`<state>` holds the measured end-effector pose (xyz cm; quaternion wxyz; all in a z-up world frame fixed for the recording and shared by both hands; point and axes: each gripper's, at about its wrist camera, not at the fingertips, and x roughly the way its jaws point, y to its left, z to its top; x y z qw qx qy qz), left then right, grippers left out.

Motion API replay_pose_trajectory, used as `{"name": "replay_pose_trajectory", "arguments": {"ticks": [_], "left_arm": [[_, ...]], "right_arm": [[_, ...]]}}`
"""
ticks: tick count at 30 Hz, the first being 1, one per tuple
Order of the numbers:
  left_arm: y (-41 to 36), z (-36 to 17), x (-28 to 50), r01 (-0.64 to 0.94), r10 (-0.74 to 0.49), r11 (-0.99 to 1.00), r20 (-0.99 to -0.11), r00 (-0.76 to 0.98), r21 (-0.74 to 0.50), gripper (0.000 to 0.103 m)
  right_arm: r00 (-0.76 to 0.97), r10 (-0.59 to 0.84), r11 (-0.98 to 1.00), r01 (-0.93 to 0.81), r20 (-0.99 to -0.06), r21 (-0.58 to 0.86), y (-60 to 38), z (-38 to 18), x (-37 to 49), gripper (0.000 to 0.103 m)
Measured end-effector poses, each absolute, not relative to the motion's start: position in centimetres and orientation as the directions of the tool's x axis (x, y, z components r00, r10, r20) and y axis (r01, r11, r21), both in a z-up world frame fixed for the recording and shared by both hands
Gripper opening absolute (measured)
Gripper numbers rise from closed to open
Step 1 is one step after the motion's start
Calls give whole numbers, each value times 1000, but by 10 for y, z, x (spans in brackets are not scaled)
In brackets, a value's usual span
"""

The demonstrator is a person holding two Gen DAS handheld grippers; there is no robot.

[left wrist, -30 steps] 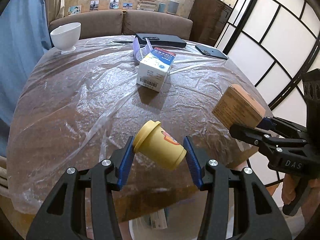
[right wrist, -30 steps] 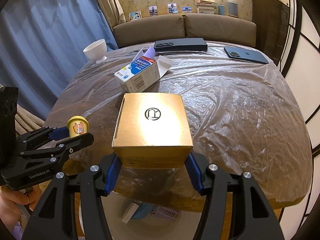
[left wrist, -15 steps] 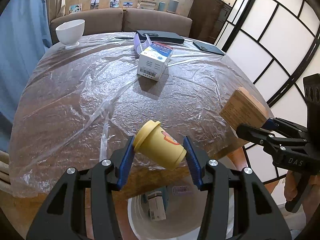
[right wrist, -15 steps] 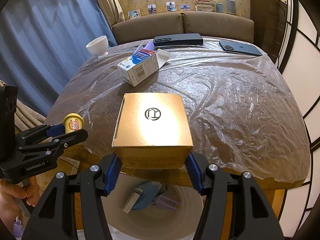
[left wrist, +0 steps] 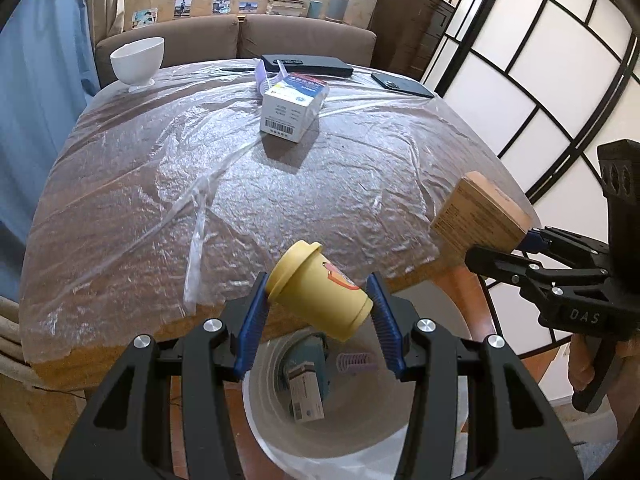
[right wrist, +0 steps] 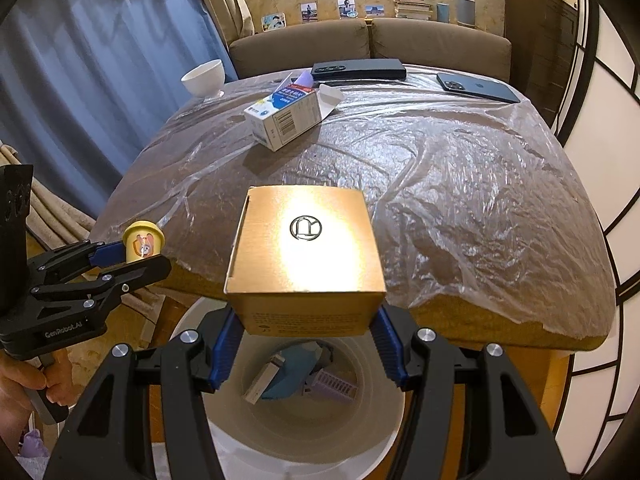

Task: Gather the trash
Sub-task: 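Carry the yellow cup and gold box over the white bin with both tools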

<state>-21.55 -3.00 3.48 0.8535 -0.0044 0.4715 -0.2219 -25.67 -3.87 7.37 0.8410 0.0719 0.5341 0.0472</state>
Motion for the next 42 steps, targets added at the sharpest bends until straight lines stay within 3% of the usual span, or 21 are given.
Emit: {"name": "replay_pose_trajectory", "arguments": {"ticks": [42], "left_arm": [[-44, -2, -260, 462, -359, 868, -873, 332, -181, 51]], "right_arm": [[277, 189, 982, -41, -942, 185, -21, 43, -307, 57]]}}
